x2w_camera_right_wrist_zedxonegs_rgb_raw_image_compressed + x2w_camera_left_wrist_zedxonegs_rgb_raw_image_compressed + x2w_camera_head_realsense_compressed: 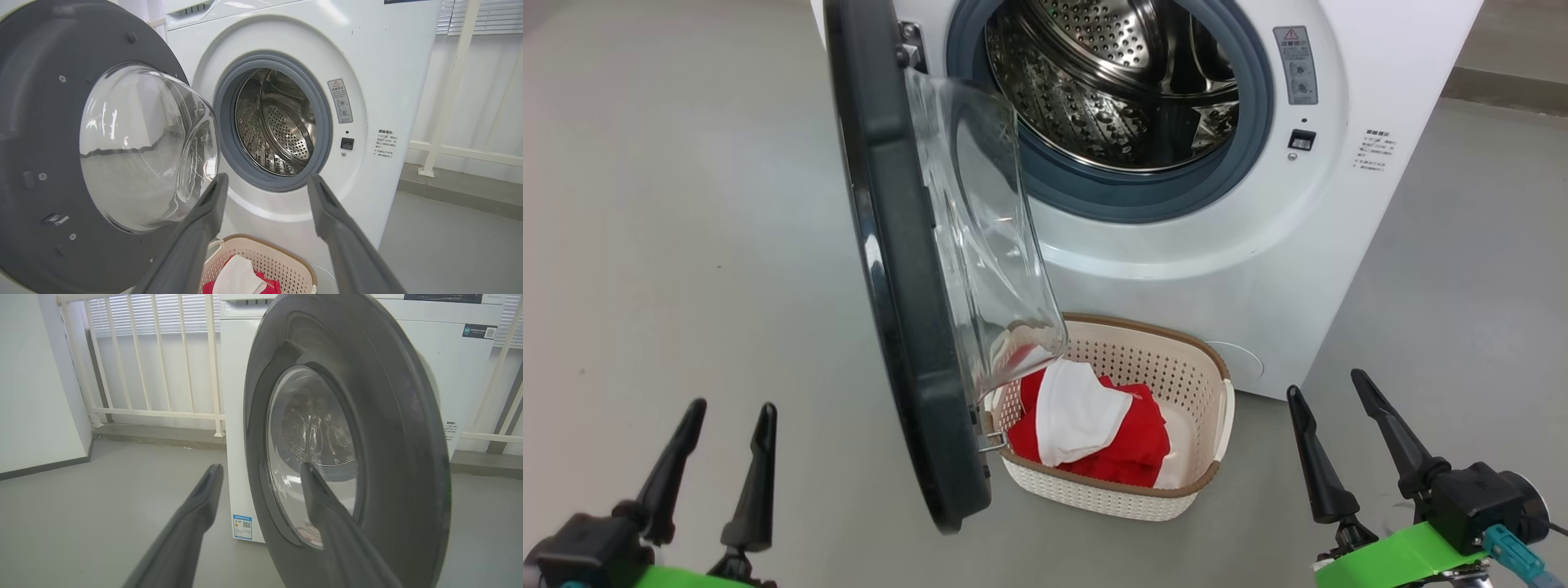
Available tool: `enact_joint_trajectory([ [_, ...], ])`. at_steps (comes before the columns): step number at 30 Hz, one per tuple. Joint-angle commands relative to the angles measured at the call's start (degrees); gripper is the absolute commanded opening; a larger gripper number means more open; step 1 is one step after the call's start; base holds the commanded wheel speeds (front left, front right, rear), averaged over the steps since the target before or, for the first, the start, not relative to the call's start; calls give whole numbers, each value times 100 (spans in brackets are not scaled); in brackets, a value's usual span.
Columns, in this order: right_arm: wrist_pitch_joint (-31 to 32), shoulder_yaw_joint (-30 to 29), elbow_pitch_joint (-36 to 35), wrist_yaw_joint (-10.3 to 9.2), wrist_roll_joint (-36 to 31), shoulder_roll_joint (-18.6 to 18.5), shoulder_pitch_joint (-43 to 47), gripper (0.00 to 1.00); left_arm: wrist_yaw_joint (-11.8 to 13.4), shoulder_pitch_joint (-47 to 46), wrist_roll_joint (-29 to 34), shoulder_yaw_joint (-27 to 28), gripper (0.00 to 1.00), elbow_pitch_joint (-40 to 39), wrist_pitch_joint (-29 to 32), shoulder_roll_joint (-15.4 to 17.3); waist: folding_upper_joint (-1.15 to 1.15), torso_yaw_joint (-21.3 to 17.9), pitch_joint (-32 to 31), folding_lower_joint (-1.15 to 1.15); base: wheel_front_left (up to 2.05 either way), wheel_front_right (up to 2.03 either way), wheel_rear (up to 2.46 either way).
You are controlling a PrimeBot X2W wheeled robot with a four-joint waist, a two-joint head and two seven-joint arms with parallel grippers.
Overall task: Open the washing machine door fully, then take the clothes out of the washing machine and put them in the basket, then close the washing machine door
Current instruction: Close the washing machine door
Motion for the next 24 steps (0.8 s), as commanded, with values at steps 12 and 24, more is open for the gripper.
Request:
enact_joint_trajectory([
  [12,-78,125,-183,36,-174,-60,-83,100,265,270,262,280,100,-118,-165,-19,0,-53,99,0,0,0,0],
  [24,-98,139,-174,36,-192,-60,-134,100,273,345,412,281,100,-169,-184,-83,0,-18,184,0,0,0,0],
])
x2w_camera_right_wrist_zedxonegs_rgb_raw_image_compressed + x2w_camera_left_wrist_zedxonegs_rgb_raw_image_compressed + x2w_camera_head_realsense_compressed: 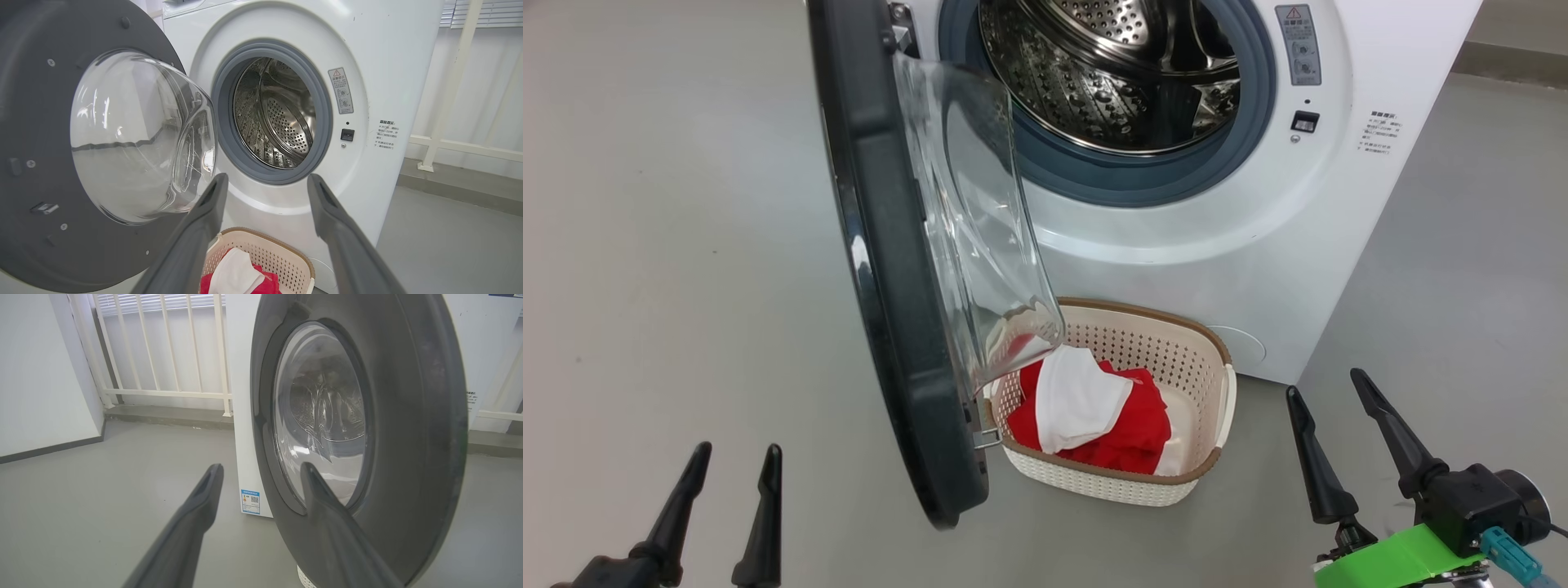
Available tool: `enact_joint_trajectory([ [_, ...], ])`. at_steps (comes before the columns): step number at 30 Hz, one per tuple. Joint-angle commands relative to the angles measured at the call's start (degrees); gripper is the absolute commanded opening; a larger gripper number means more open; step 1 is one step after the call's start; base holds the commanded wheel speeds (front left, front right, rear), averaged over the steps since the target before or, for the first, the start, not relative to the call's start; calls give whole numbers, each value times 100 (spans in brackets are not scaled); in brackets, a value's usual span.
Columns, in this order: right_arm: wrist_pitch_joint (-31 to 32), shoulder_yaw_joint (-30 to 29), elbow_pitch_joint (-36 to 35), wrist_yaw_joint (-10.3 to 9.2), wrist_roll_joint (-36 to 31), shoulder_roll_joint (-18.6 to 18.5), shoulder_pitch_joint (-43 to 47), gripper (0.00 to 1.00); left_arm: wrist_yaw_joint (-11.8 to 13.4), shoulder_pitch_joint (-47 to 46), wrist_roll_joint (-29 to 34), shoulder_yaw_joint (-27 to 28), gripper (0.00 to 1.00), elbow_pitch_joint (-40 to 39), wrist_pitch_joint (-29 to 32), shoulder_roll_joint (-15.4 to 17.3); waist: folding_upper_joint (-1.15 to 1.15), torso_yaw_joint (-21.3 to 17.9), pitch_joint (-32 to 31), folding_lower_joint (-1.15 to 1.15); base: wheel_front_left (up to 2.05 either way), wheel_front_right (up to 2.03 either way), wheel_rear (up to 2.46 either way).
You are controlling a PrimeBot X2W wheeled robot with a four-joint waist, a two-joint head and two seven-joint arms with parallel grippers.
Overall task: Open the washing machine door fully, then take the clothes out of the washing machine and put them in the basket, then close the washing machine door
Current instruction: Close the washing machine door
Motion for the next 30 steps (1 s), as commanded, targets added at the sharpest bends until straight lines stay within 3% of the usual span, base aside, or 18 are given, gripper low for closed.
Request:
enact_joint_trajectory([
  [1,-66,147,-147,36,-31,-61,-146,100,32,-159,81,236,100,-150,-66,104,0,5,2,0,0,0,0],
  [17,-53,159,-139,36,-33,-61,-146,100,16,-199,153,199,100,-103,-68,133,0,29,-10,0,0,0,0],
  [18,-53,162,-137,36,-30,-61,-145,100,29,-197,121,211,82,-88,-62,112,0,30,-8,0,0,0,0],
  [19,-52,165,-134,36,-29,-61,-144,100,42,-197,45,237,13,-68,-35,71,0,31,-7,0,0,0,0],
  [20,-52,164,-131,36,-27,-61,-143,100,59,-202,-56,282,0,-58,-10,20,0,33,-6,0,0,0,0],
  [25,-53,137,-125,36,-22,-61,-140,100,-93,-401,-912,527,0,-166,172,-307,0,52,4,0,0,0,0],
  [30,-51,145,-125,36,-2,-61,-164,100,-339,-792,-2489,1001,0,-343,626,-763,0,44,27,0,0,0,0],
])
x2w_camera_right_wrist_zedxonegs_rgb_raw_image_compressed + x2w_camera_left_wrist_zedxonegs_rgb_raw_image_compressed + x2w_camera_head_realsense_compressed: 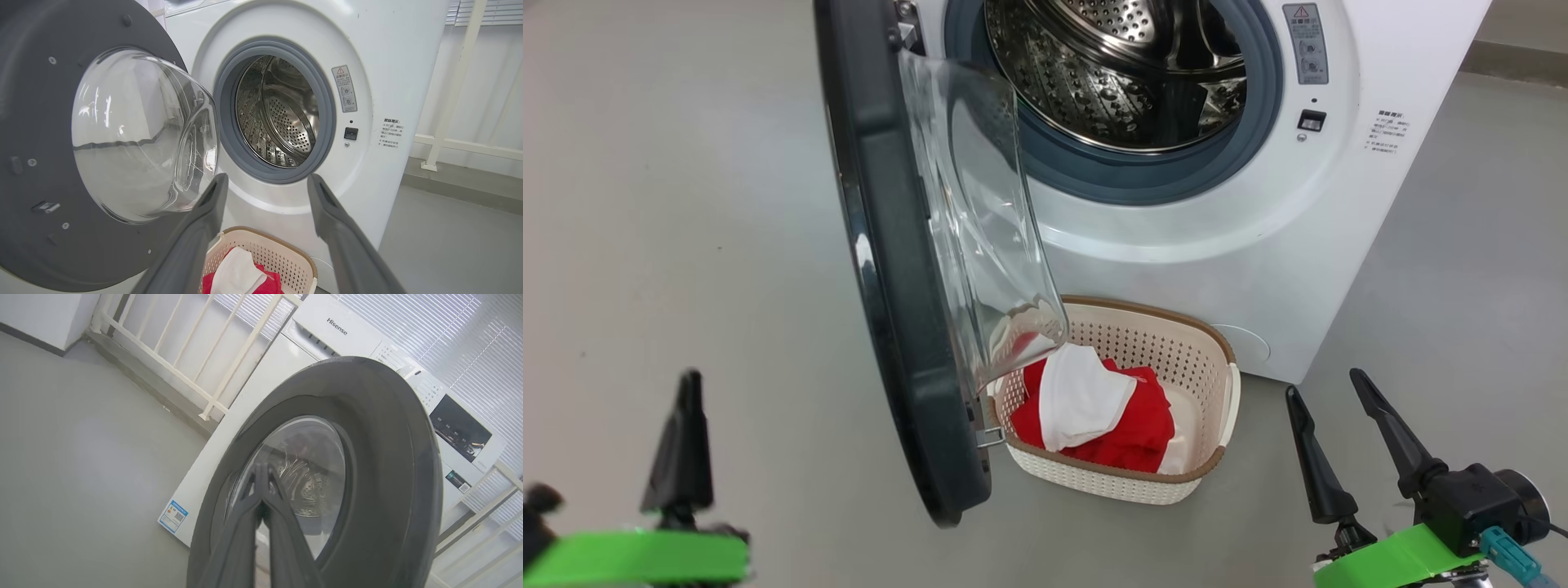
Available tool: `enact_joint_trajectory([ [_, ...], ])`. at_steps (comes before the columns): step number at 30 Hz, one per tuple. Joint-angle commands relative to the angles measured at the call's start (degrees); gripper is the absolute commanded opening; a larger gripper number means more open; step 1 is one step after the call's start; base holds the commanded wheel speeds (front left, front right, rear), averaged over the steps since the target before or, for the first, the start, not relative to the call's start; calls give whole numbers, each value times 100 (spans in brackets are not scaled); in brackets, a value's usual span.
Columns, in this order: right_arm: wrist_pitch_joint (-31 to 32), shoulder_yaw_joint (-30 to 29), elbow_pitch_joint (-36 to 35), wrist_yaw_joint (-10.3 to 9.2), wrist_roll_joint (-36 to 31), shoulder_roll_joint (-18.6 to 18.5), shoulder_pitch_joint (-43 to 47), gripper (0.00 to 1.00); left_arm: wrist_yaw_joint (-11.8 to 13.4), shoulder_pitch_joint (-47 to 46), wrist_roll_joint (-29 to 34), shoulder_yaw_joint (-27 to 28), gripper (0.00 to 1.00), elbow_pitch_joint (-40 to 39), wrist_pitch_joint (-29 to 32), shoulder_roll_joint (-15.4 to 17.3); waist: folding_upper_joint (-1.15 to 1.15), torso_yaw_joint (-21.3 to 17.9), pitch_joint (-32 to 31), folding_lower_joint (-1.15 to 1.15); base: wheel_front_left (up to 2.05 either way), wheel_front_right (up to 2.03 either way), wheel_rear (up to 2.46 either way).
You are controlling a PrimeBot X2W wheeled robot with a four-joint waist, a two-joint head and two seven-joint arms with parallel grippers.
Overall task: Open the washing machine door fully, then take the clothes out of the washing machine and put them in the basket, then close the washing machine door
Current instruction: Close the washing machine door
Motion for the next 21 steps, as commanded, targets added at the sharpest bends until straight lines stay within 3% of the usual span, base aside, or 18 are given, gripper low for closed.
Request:
enact_joint_trajectory([
  [1,-50,141,-135,36,4,-60,-172,100,-44,-309,-223,278,0,-212,88,61,0,-7,16,0,0,0,0],
  [4,-41,140,-130,36,55,-60,-188,100,-38,-566,-1226,561,0,-403,464,-125,0,-29,43,0,0,0,0],
  [6,-39,132,-120,36,147,-60,-196,100,140,-786,-2380,831,0,-603,933,-272,0,-59,71,0,0,0,0],
  [9,-40,128,-122,36,162,-60,-206,100,544,-932,-3536,1001,0,-765,1524,-355,0,-89,112,0,0,0,0],
  [11,-39,124,-121,36,185,-60,-217,100,969,-986,-4104,1046,0,-862,1914,-375,0,-112,134,0,0,0,0],
  [16,-31,135,-121,36,193,-60,-256,100,1784,-1052,-4965,1073,0,-1192,2630,-373,0,-163,184,0,0,0,0],
  [21,-32,156,-110,36,215,-60,-288,100,2111,-1076,-5205,1000,0,-1447,2940,-321,0,-218,219,0,0,0,0],
])
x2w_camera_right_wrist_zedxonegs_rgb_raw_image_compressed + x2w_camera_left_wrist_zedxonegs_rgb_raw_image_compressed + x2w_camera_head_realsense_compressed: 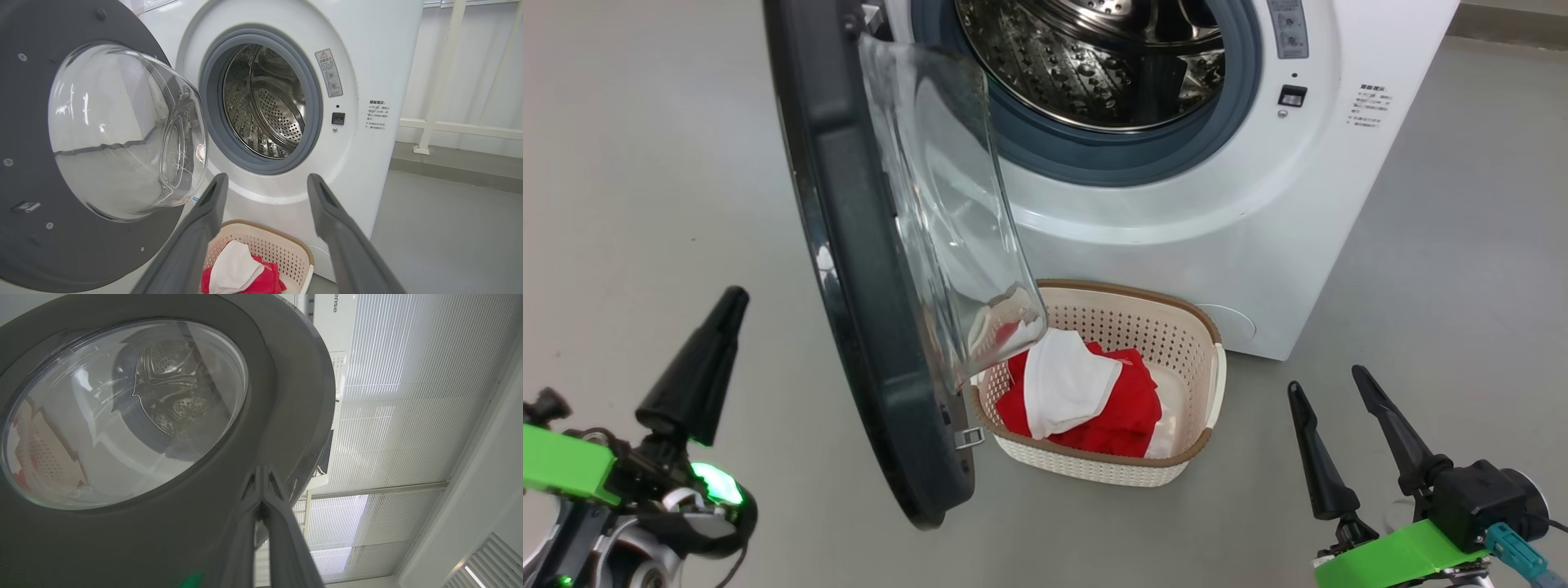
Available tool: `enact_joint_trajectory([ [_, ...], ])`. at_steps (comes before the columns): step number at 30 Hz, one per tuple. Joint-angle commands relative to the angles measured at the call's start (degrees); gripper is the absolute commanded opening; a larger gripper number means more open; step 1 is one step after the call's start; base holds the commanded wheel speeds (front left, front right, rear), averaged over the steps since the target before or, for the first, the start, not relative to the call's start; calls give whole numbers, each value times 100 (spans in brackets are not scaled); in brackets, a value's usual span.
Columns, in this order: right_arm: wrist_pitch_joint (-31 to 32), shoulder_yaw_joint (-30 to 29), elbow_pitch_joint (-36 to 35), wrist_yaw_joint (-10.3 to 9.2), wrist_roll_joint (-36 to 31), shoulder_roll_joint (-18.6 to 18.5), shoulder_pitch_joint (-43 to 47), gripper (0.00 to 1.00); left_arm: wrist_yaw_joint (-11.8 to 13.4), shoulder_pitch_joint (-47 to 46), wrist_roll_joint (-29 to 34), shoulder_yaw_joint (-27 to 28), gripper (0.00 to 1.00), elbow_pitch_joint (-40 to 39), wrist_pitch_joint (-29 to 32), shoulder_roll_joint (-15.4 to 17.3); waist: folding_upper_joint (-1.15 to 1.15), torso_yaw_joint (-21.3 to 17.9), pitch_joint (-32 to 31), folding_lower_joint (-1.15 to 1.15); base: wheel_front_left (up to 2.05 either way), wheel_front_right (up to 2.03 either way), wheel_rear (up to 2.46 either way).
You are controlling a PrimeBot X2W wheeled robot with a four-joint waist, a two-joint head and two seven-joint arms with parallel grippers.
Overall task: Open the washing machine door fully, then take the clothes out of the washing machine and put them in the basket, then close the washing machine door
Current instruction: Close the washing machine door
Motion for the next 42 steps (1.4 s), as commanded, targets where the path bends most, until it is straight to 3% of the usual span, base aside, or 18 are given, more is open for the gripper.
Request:
enact_joint_trajectory([
  [1,-34,163,-116,36,52,-59,-254,100,102,-177,-66,119,0,-229,121,149,0,-37,10,0,0,0,0],
  [14,-37,194,-128,36,106,-59,-283,100,305,-176,-190,-129,0,-407,357,136,0,-318,50,0,0,0,0],
  [42,-123,220,-54,36,260,-59,-463,100,-176,-666,-498,-748,0,-265,-327,10,0,-1402,361,0,0,0,0],
])
